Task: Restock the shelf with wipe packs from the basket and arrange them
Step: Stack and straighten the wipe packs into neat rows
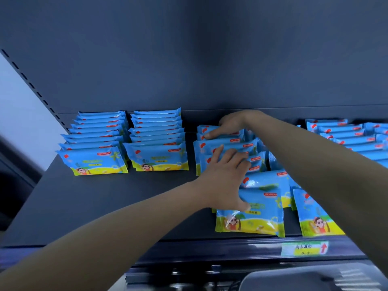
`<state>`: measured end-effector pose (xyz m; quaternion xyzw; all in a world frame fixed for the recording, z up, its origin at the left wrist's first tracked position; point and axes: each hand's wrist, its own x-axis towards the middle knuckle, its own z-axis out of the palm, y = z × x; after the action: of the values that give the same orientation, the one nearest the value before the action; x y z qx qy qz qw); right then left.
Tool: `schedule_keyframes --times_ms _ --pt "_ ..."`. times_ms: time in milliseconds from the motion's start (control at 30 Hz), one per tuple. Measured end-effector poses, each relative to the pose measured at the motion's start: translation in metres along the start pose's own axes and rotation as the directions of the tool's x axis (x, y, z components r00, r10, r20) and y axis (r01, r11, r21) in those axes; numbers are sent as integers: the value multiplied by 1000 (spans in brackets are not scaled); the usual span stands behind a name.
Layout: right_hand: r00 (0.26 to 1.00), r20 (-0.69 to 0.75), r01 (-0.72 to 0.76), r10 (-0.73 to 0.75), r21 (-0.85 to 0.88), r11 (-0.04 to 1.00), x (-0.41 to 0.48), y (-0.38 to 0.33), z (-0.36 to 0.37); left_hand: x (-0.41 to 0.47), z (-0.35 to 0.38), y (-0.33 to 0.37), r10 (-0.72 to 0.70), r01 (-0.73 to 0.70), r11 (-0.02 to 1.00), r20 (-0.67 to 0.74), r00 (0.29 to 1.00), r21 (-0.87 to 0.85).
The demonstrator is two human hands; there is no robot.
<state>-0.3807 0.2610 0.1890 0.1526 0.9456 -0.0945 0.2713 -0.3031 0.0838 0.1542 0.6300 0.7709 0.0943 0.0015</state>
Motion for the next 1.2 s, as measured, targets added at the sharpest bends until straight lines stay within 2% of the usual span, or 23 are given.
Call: schedule_keyframes --times_ms 200,333,567,767,1033,1200 --pt "992 38 115 -124 188 975 -7 3 -6 8 0 7 -62 62 998 6 998 -25" --pt "991 27 124 -134 234 964 -11 4 -6 7 2 14 27 -27 999 2 1000 -19" --pt "991 26 120 -128 187 975 -19 1 -11 15 -1 22 -31 28 998 62 998 50" --pt "992 5 125 -129 215 969 -21 4 -9 16 -10 14 -122 127 990 73 990 -64" --pt "990 -92 132 -111 269 954 -24 12 -8 -10 -25 -17 -196 199 976 38 980 -84" --pt "992 -16 123 -123 231 965 -28 7 -12 -13 -24 -6 -159 166 981 70 985 -98"
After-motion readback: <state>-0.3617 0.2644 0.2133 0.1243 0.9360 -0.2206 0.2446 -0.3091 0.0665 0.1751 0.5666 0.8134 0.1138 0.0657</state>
